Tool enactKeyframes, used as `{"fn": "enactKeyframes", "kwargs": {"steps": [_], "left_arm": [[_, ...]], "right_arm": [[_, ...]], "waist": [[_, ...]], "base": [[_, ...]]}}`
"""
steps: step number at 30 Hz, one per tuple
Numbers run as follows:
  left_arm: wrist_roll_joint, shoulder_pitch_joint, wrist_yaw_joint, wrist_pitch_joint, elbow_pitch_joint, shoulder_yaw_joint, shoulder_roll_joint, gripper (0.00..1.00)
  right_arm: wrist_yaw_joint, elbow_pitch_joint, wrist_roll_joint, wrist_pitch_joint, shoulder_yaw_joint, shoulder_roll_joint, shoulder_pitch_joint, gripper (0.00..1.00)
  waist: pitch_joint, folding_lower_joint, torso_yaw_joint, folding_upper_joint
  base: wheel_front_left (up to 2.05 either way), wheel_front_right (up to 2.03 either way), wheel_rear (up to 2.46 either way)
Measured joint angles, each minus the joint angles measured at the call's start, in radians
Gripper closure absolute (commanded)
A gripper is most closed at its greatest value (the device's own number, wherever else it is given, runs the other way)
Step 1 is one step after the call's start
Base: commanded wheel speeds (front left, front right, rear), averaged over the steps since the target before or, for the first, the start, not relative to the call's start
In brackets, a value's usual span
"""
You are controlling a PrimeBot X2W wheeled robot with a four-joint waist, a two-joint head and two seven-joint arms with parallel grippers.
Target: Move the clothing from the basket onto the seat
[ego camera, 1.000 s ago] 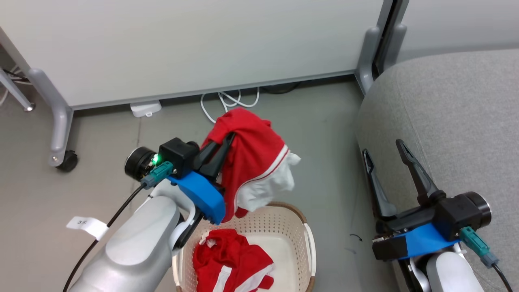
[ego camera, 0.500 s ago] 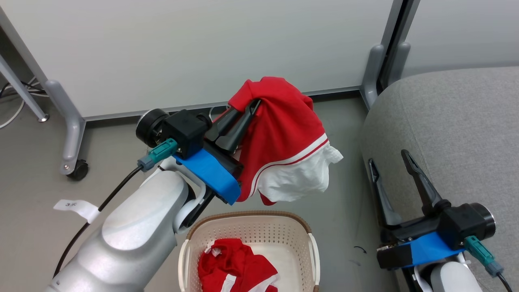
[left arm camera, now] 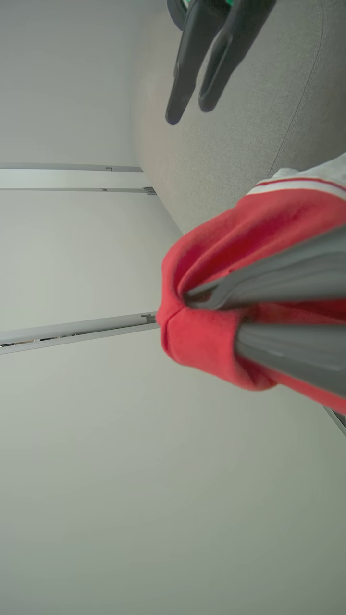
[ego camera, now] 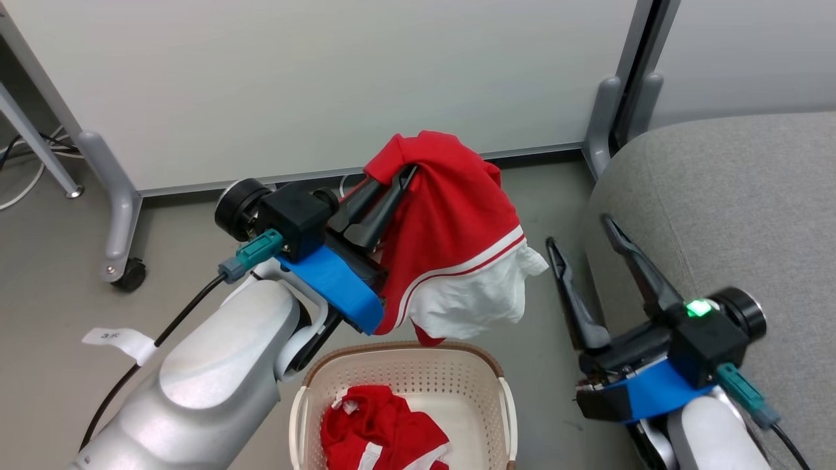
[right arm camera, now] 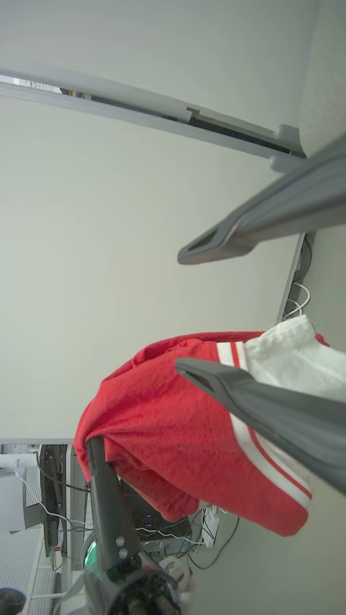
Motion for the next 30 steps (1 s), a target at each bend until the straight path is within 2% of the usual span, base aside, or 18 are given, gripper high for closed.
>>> {"fn": "enactKeyframes", "kwargs": {"steps": [6, 12, 17, 24, 30], "left_arm": [[0.002, 0.000, 0.001, 0.000, -0.008, -0.009, -0.005, 1.00], [0.007, 0.000, 0.001, 0.000, -0.011, -0.019, -0.019, 1.00], [0.009, -0.003, 0.001, 0.000, -0.013, -0.032, -0.034, 1.00], [0.016, -0.011, -0.001, 0.000, -0.023, -0.059, -0.048, 1.00], [0.018, -0.019, -0.005, 0.000, -0.040, -0.082, -0.057, 1.00]], "right_arm": [[0.000, 0.046, 0.044, 0.000, 0.136, -0.102, -0.130, 0.00], [0.000, 0.102, 0.077, 0.000, 0.229, -0.163, -0.240, 0.00], [0.000, 0.194, 0.109, -0.002, 0.326, -0.211, -0.332, 0.00], [0.000, 0.299, 0.187, -0.002, 0.464, -0.241, -0.405, 0.00], [0.000, 0.341, 0.229, -0.002, 0.510, -0.238, -0.425, 0.00]], "waist": [[0.007, 0.0000, 0.010, 0.0000], [0.011, 0.0001, 0.019, 0.0000], [0.016, 0.0001, 0.028, 0.0000], [0.018, 0.0001, 0.041, 0.0000], [0.020, 0.0001, 0.049, 0.0000]], "base": [[0.00, 0.00, 0.00], [0.00, 0.00, 0.00], [0.00, 0.00, 0.00], [0.00, 0.00, 0.00], [0.00, 0.00, 0.00]]}}
